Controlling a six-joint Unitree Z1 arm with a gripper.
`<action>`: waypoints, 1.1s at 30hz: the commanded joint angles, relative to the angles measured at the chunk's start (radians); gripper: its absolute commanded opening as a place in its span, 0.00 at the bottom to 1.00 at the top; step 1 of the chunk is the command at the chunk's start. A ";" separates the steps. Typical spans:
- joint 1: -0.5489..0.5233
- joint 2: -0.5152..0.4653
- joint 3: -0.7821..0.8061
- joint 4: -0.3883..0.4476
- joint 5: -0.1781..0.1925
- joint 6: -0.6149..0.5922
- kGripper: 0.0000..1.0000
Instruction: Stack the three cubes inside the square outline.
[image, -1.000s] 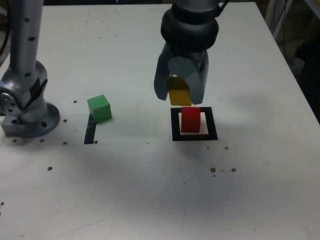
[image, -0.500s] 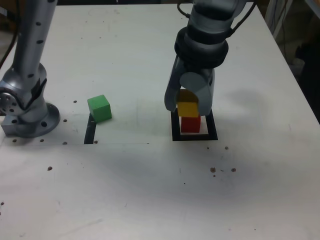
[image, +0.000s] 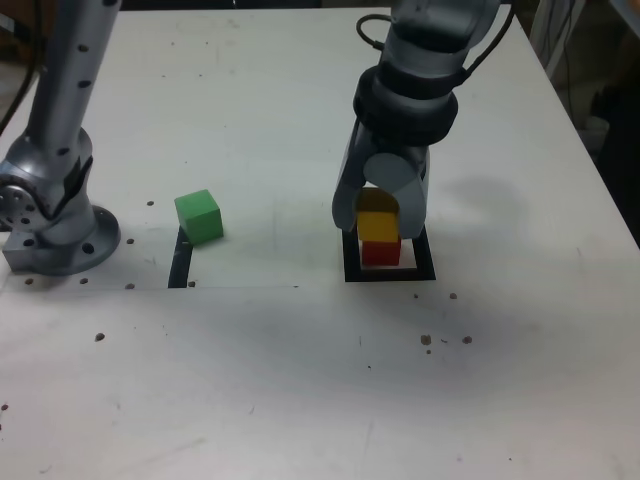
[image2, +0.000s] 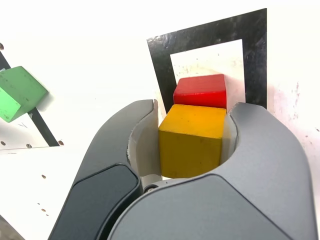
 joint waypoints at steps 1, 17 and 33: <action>0.002 0.010 -0.008 0.005 0.002 0.002 0.23; 0.007 0.031 -0.018 0.008 0.025 0.011 0.33; 0.008 0.042 -0.026 0.021 0.023 0.016 0.75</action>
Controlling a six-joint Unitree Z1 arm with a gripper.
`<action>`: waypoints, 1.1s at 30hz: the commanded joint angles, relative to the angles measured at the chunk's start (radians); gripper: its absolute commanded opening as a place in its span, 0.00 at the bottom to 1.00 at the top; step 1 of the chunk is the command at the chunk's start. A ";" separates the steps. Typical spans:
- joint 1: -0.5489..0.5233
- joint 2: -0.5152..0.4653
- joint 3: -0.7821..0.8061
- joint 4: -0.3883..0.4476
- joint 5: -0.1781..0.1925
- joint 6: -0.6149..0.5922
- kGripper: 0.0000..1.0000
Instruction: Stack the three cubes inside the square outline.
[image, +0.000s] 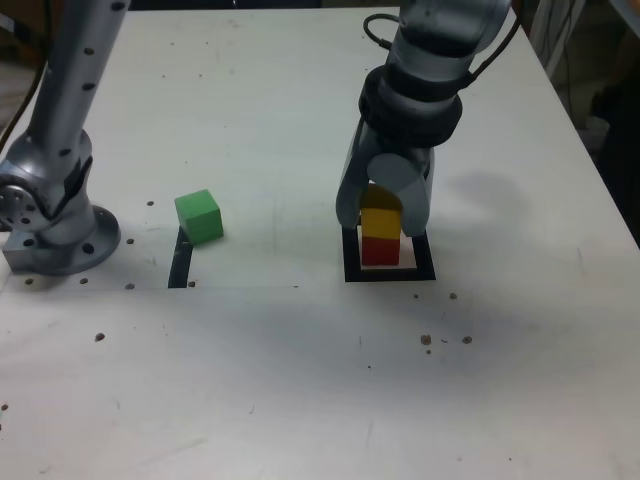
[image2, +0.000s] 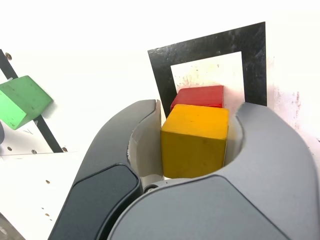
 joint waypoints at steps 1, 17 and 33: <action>0.003 0.008 -0.001 -0.002 0.000 0.004 0.80; 0.004 -0.266 0.048 0.082 0.055 0.020 0.99; 0.217 -0.514 0.611 -0.057 -0.015 -0.185 0.99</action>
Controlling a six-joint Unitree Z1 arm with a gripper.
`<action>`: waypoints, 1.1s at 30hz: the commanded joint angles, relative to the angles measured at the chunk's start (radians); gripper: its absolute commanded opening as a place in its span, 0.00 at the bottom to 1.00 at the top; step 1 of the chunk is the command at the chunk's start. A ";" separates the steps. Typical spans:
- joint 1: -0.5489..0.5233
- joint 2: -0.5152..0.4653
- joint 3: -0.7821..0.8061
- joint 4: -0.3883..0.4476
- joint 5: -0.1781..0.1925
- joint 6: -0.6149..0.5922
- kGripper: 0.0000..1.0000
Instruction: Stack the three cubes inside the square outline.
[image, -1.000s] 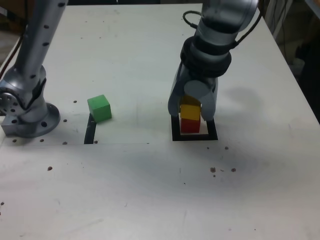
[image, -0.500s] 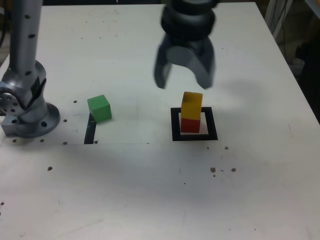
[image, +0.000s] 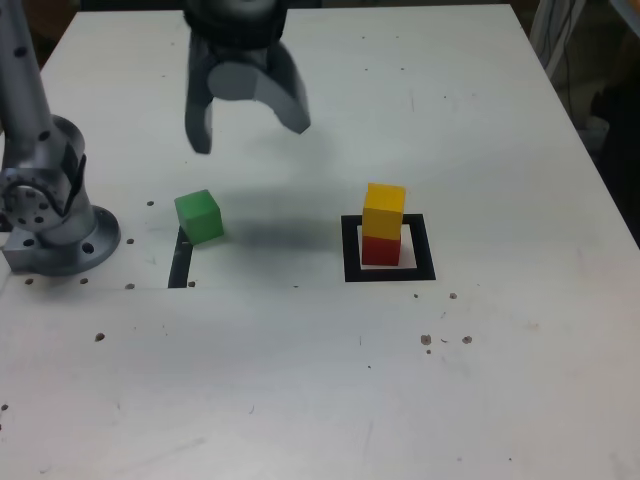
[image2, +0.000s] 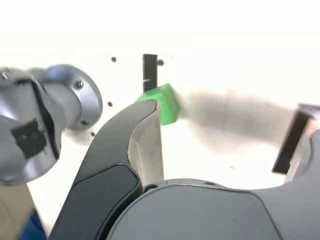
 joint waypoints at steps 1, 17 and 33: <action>0.011 -0.018 0.152 -0.068 -0.027 -0.032 1.00; 0.027 0.032 0.386 -0.180 -0.084 -0.123 1.00; 0.040 0.084 0.417 -0.366 -0.120 -0.084 0.91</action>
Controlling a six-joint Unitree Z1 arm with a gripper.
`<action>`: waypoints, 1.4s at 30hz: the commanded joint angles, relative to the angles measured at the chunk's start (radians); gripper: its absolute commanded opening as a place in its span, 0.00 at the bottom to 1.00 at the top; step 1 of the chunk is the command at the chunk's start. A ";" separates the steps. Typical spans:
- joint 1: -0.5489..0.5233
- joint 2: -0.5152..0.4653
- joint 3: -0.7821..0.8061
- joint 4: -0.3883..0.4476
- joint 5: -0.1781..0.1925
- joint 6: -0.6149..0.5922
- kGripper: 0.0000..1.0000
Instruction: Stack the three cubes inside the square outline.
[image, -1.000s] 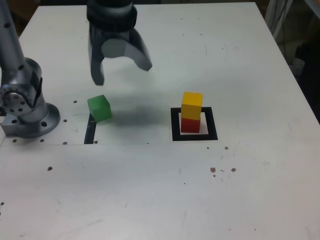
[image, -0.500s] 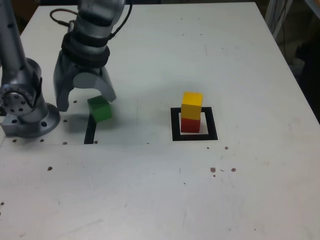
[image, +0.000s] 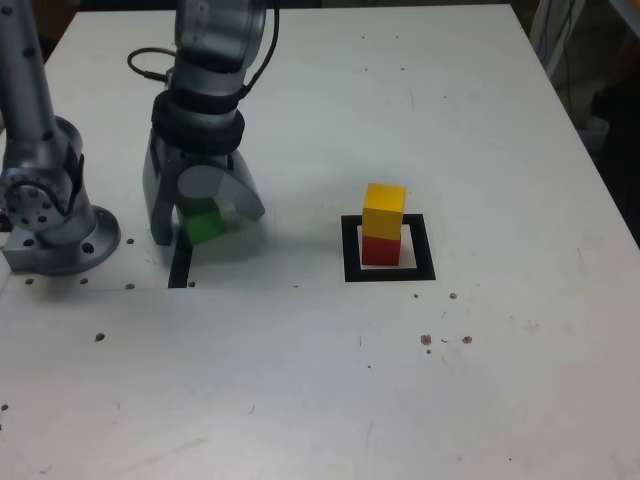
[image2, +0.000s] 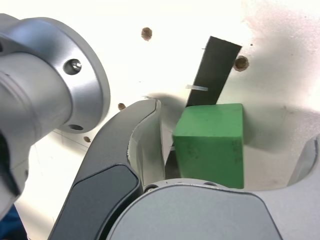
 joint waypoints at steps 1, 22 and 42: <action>0.009 0.007 -0.011 0.013 -0.002 -0.001 0.87; 0.018 0.014 0.017 -0.082 -0.021 -0.010 0.32; 0.018 -0.066 -0.168 0.104 0.067 0.067 0.14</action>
